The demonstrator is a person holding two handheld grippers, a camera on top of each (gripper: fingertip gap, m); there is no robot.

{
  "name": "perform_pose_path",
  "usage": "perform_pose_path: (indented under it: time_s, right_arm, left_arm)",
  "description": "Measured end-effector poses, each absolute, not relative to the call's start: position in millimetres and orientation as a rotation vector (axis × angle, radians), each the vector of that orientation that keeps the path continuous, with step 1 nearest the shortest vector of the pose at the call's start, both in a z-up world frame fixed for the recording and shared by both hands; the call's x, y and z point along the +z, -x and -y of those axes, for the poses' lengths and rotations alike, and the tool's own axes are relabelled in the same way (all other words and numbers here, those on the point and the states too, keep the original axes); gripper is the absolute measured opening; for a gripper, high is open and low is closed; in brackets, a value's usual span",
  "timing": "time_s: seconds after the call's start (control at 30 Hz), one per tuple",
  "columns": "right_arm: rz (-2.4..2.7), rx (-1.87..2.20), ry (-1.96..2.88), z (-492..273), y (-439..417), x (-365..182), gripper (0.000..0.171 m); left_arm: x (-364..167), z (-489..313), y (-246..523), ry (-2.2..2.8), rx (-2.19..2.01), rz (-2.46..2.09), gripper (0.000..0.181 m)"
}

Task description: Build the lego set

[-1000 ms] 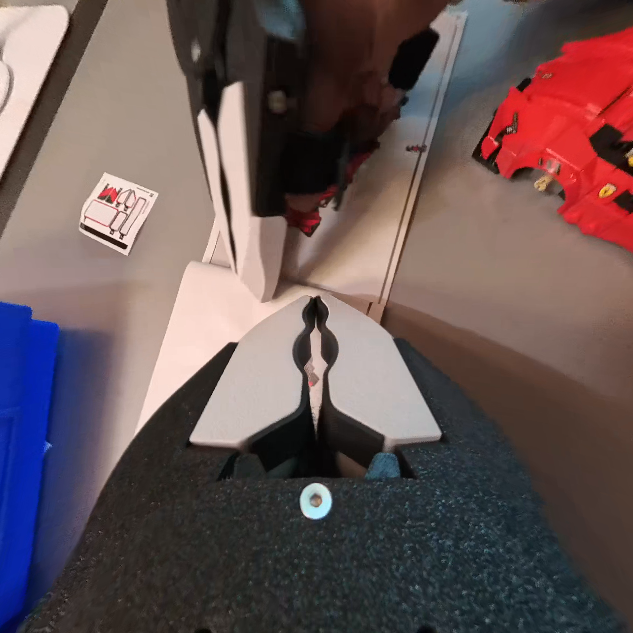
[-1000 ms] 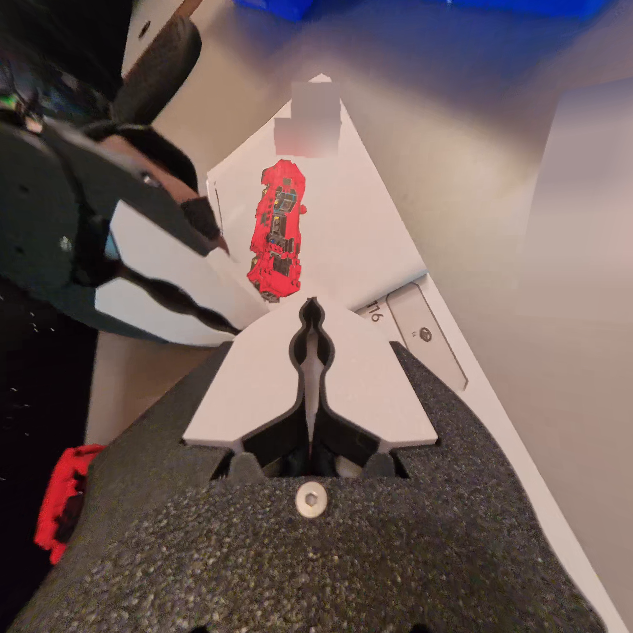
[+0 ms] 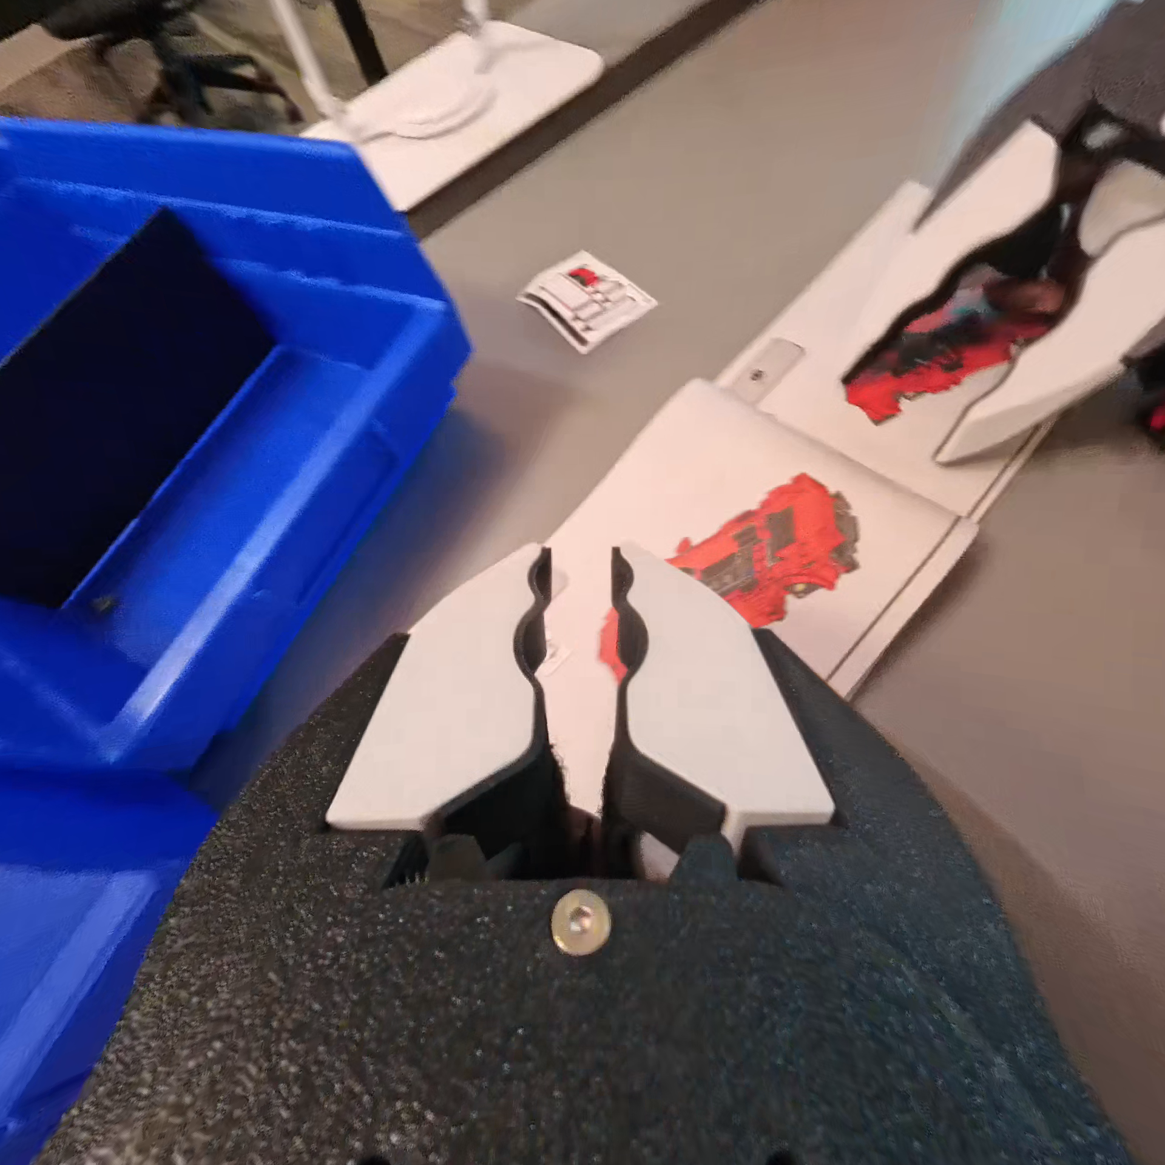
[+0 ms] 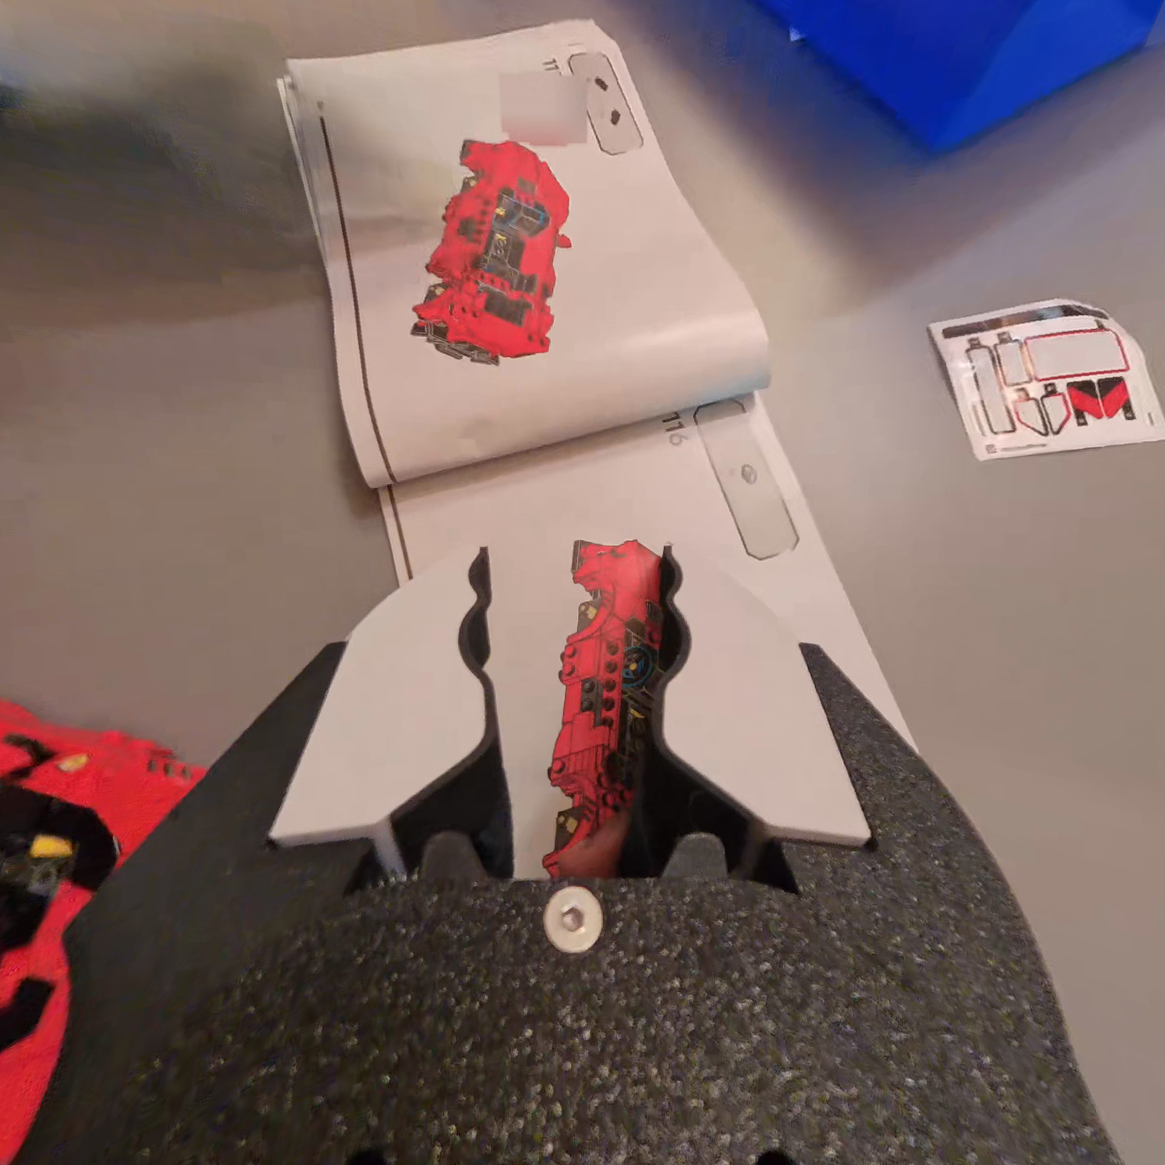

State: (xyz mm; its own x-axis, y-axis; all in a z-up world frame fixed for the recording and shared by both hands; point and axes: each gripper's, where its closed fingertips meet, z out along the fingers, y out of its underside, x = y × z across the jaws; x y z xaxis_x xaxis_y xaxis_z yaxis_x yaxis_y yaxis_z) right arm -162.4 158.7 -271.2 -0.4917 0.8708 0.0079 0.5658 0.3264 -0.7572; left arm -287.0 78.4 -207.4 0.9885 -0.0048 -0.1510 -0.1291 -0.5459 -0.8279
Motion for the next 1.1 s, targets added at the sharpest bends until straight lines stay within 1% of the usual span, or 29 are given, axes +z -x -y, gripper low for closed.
perform_pose_path:
  time_s: [0.1, 0.23, 0.37, 0.43, 0.57, 0.73, 0.83, 0.93, 1.1]
  right_arm:
    - [2.217, 1.016, 1.233, -175.2, 151.8, -271.4, 0.052]
    - [2.256, 1.037, 1.181, -196.7, 137.3, -271.4, 0.049]
    - [2.316, 1.064, 1.101, -205.3, 125.3, -271.3, 0.048]
    - [2.292, 1.062, 1.125, -208.2, 128.0, -269.2, 0.052]
    - [2.152, 1.318, 0.983, -171.8, 144.9, -230.7, 0.044]
    - [2.145, 1.387, 0.877, -149.4, 159.5, -228.9, 0.040]
    - [2.158, 1.351, 0.903, -152.7, 161.3, -233.1, 0.037]
    - [2.332, 1.081, 0.919, -159.7, 156.7, -264.9, 0.037]
    - [2.334, 1.070, 0.909, -159.4, 157.0, -265.7, 0.037]
  left_arm:
    - [-202.7, -74.2, 285.7, 2.091, 0.090, -0.074, 0.017]
    - [-224.1, -75.4, 265.8, 2.158, 0.012, -0.179, 0.016]
    - [-237.9, -77.4, 253.4, 2.216, 0.045, -0.282, 0.017]
    - [-241.2, -78.2, 247.7, 2.226, 0.031, -0.308, 0.018]
    - [-242.7, -78.6, 247.0, 2.228, 0.030, -0.307, 0.018]
    - [-243.7, -78.4, 255.7, 2.231, 0.042, -0.239, 0.018]
    - [-245.1, -77.9, 258.9, 2.237, 0.051, -0.228, 0.018]
    - [-244.3, -77.9, 260.9, 2.231, 0.048, -0.207, 0.018]
    - [-245.9, -76.9, 259.4, 2.242, 0.031, -0.209, 0.019]
